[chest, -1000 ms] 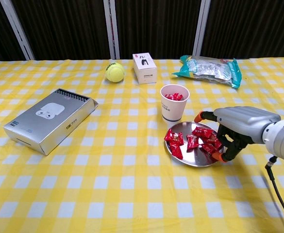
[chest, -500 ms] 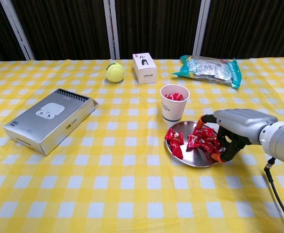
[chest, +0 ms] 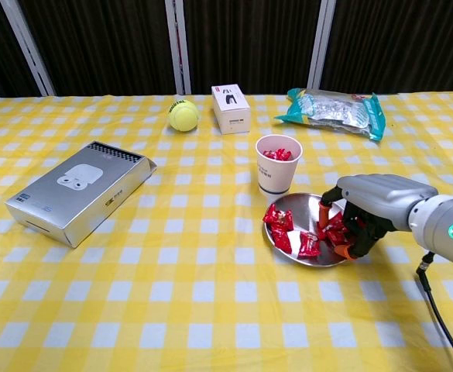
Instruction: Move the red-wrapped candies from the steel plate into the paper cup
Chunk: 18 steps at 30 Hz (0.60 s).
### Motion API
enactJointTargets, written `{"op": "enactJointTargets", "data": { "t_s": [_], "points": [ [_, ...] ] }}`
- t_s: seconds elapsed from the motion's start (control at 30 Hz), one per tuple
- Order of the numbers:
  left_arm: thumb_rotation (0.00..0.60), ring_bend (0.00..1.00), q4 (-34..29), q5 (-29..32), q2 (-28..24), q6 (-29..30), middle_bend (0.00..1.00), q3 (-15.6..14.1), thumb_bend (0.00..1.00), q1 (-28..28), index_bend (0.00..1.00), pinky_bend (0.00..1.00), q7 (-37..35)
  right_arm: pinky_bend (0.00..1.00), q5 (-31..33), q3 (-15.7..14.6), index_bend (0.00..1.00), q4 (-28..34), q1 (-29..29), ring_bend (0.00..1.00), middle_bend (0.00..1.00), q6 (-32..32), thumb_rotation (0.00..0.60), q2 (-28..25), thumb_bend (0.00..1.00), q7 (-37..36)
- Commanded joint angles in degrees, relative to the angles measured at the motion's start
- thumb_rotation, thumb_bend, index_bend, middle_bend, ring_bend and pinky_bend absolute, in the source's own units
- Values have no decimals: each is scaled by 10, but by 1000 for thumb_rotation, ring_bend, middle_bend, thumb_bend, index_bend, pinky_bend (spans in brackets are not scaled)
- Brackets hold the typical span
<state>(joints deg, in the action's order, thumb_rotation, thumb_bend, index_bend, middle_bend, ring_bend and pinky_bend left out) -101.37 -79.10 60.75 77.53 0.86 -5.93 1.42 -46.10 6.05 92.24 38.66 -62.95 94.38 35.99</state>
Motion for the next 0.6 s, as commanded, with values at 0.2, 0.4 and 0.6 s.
{"op": "enactJointTargets", "data": {
  "t_s": [0.2, 0.4, 0.6],
  "points": [
    [600, 0, 0, -1, 0, 0, 0, 0, 5, 0, 0, 0, -1, 1000, -27, 1, 595, -9, -5, 921, 822, -2, 600, 6, 496, -23],
    [600, 0, 1, -2, 0, 0, 0, 0, 5, 0, 0, 0, -1, 1000, -44, 3, 599, -7, -7, 922, 822, -2, 600, 8, 516, -35],
    [600, 0, 1, -2, 0, 1, 0, 0, 5, 0, 0, 0, -3, 1000, -58, 7, 599, 8, -7, 922, 822, -7, 600, 4, 518, -35]
  ]
}}
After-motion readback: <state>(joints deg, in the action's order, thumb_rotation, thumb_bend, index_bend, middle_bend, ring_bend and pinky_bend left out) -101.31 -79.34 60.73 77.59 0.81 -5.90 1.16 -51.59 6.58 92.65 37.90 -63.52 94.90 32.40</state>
